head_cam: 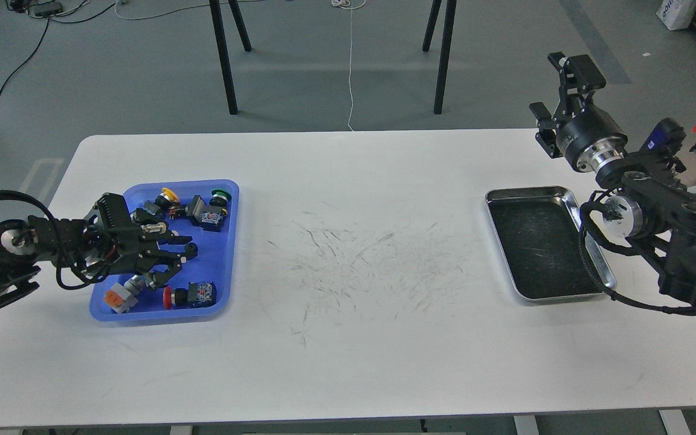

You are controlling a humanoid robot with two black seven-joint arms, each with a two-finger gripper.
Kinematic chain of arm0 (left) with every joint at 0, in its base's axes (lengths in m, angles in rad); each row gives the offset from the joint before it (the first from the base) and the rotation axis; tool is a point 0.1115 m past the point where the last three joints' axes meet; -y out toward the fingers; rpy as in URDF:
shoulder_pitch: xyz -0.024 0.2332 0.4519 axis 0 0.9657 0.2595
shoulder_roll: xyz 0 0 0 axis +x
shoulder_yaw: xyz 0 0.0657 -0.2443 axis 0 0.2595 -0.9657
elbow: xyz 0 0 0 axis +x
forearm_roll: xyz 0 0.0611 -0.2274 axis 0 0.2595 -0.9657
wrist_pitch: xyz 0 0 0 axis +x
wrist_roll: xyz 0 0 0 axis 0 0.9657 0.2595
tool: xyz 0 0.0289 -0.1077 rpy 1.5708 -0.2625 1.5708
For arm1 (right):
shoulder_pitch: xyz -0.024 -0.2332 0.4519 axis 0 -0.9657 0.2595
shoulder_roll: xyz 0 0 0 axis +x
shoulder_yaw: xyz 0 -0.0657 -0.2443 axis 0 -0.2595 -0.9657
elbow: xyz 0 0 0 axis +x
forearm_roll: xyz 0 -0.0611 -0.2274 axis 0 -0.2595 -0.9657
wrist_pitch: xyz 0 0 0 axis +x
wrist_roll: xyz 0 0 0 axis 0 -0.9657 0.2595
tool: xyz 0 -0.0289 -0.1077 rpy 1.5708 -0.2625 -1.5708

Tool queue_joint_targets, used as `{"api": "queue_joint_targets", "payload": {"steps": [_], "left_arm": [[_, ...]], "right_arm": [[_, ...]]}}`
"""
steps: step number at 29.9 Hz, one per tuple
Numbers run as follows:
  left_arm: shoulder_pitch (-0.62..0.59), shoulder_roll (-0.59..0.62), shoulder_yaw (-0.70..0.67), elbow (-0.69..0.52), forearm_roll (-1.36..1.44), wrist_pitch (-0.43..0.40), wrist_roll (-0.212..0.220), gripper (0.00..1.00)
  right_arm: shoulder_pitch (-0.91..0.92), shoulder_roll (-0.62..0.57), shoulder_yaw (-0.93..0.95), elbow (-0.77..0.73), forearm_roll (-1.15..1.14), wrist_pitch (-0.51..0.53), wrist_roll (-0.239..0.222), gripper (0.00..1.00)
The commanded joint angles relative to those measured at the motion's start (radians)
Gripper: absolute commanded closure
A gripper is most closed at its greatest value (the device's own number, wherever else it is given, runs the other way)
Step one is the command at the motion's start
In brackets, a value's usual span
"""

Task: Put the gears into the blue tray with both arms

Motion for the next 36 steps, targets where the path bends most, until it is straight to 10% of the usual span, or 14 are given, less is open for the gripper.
{"api": "queue_joint_targets", "payload": {"steps": [1,11,36], "left_arm": [[-0.005,0.008,0.000,0.000,-0.002,0.000,0.000,0.55],[-0.176,0.039,-0.058,0.009,-0.343,-0.008,0.000,0.37],[-0.101,-0.225,-0.480,0.011,-1.463,-0.164,0.000,0.01]], "right_arm": [[-0.006,-0.001,0.000,0.000,0.000,0.000,0.000,0.01],[-0.009,-0.001,0.000,-0.004,-0.002,0.000,0.000,0.01],[-0.051,0.001,-0.003,-0.011,-0.002,0.000,0.000,0.01]]}}
